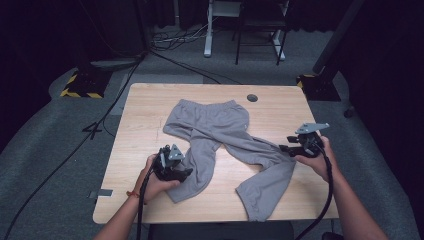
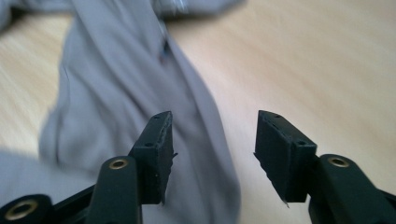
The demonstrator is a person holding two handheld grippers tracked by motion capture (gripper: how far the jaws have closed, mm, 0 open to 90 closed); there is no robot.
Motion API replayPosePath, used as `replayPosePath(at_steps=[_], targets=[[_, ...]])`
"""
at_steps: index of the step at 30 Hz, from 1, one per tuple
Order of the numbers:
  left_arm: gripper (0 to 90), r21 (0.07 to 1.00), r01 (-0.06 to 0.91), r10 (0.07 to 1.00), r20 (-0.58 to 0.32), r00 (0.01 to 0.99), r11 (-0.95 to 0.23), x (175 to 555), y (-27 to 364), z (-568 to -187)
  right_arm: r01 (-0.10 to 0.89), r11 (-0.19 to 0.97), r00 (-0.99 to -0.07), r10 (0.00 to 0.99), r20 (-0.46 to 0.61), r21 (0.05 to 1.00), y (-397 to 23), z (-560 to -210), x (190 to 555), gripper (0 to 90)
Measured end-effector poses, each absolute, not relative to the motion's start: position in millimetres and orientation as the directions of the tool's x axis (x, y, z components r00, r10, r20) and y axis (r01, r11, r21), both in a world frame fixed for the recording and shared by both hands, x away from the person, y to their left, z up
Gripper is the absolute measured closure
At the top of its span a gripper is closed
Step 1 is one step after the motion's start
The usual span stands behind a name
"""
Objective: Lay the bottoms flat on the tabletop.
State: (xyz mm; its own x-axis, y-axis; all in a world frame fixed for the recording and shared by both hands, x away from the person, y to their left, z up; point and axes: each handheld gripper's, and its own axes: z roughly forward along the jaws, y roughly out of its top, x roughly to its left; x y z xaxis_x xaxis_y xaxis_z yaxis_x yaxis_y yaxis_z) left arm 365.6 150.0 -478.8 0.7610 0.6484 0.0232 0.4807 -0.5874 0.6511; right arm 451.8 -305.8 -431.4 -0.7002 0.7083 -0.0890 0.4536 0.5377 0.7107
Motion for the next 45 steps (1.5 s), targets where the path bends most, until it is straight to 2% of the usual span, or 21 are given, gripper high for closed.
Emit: replayPosePath(at_steps=[1, 4, 10, 14, 18, 23, 28, 34, 38, 45], targets=[[32.2, 0.647, 0.478, 0.645, 0.028, 0.764, -0.594, 360, 150, -480, 0.431, 0.536, -0.712, 0.697, -0.092, 0.726, -297, -430, 458, 46.9], [33.1, 0.642, 0.478, 0.636, 0.019, 0.772, -0.6, 349, 149, -485, 0.38, 0.534, -0.75, 0.656, -0.087, 0.755, -265, -431, 479, 47.9], [43.6, 0.64, 0.487, 0.624, -0.014, 0.781, -0.594, 343, 153, -490, 0.335, 0.6, -0.821, 0.565, -0.087, 0.727, -185, -446, 527, 56.0], [52.7, 0.65, 0.479, 0.616, -0.021, 0.787, -0.59, 342, 155, -490, 0.348, 0.616, -0.827, 0.557, -0.078, 0.706, -147, -462, 552, 58.5], [61.8, 0.644, 0.46, 0.594, -0.011, 0.805, -0.611, 338, 154, -489, 0.395, 0.608, -0.799, 0.598, -0.07, 0.689, -133, -476, 570, 61.9], [72.7, 0.643, 0.453, 0.581, -0.016, 0.814, -0.617, 335, 156, -488, 0.465, 0.576, -0.729, 0.68, -0.078, 0.672, -144, -488, 585, 68.0], [77.7, 0.639, 0.454, 0.581, -0.014, 0.814, -0.621, 333, 156, -488, 0.535, 0.549, -0.603, 0.781, -0.165, 0.642, -184, -486, 597, 69.9], [78.3, 0.618, 0.455, 0.572, -0.012, 0.82, -0.641, 323, 153, -486, 0.634, 0.457, -0.418, 0.881, -0.22, 0.624, -256, -485, 605, 70.2], [77.9, 0.601, 0.458, 0.556, -0.028, 0.831, -0.655, 308, 152, -484, 0.673, 0.426, -0.325, 0.905, -0.275, 0.605, -286, -484, 605, 69.9], [71.0, 0.573, 0.449, 0.523, -0.04, 0.851, -0.686, 279, 150, -480, 0.698, 0.384, -0.256, 0.922, -0.291, 0.604, -313, -484, 604, 63.6]])
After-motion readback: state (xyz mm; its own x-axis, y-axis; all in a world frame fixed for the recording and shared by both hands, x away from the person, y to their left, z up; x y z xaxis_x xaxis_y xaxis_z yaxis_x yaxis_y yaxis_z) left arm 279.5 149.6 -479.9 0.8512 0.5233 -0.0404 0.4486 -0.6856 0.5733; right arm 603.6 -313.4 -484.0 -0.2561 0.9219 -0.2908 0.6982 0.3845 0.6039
